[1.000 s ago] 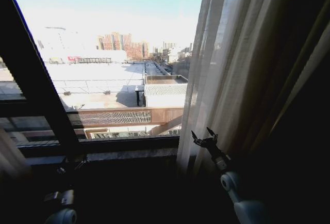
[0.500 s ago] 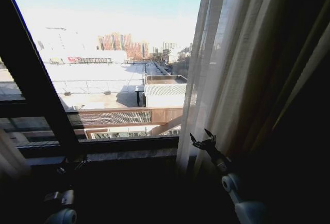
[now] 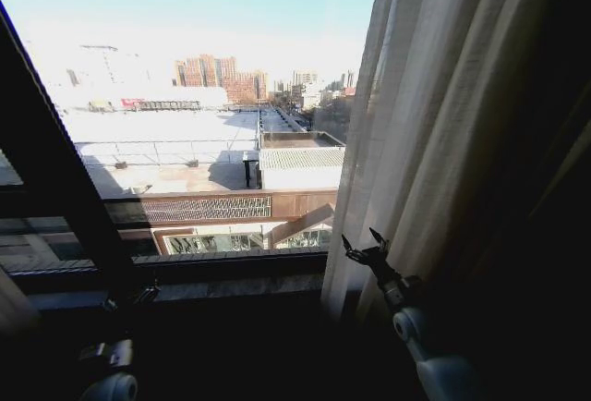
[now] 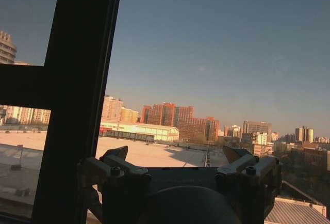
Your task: Open the curtains by pulling them apart, changing their state from closed to fully open.
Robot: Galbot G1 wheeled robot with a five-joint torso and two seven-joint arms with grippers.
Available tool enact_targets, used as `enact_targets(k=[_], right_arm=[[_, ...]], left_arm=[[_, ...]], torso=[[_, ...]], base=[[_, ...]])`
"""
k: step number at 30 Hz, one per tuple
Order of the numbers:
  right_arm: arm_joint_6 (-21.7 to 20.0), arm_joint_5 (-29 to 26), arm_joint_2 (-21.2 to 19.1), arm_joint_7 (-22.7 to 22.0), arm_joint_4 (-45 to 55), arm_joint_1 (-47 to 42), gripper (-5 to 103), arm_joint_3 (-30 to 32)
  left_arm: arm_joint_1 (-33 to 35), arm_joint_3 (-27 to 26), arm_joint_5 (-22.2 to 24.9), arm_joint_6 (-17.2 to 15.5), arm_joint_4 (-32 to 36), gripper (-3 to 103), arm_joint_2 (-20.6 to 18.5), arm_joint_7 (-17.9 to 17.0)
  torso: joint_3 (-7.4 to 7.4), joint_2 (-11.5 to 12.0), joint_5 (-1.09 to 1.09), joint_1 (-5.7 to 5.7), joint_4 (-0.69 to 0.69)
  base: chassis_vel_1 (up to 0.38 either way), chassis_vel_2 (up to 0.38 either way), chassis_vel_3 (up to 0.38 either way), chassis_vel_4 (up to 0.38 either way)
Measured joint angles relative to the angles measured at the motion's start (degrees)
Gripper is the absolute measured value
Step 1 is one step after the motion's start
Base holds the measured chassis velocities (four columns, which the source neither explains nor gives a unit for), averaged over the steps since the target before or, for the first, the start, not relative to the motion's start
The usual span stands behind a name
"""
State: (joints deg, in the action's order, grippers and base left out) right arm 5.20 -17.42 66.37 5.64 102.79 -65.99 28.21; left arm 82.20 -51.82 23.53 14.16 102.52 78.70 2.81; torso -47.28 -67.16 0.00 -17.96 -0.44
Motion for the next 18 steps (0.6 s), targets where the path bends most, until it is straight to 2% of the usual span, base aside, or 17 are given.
enact_targets(k=[11,18], right_arm=[[-0.62,0.54,0.06,-4.53,-8.04,7.29,100,-5.11],[-0.75,0.59,0.23,-5.76,-11.87,10.54,100,-7.42]], left_arm=[[0.0,0.0,0.0,0.0,0.0,100,0.0,0.0],[-0.01,0.0,0.0,0.0,0.0,100,0.0,0.0]], torso=[[0.0,-0.02,0.0,0.0,0.01],[0.0,-0.02,0.0,0.01,0.0]], base=[[0.0,0.0,0.0,0.0],[0.0,0.0,0.0,0.0]])
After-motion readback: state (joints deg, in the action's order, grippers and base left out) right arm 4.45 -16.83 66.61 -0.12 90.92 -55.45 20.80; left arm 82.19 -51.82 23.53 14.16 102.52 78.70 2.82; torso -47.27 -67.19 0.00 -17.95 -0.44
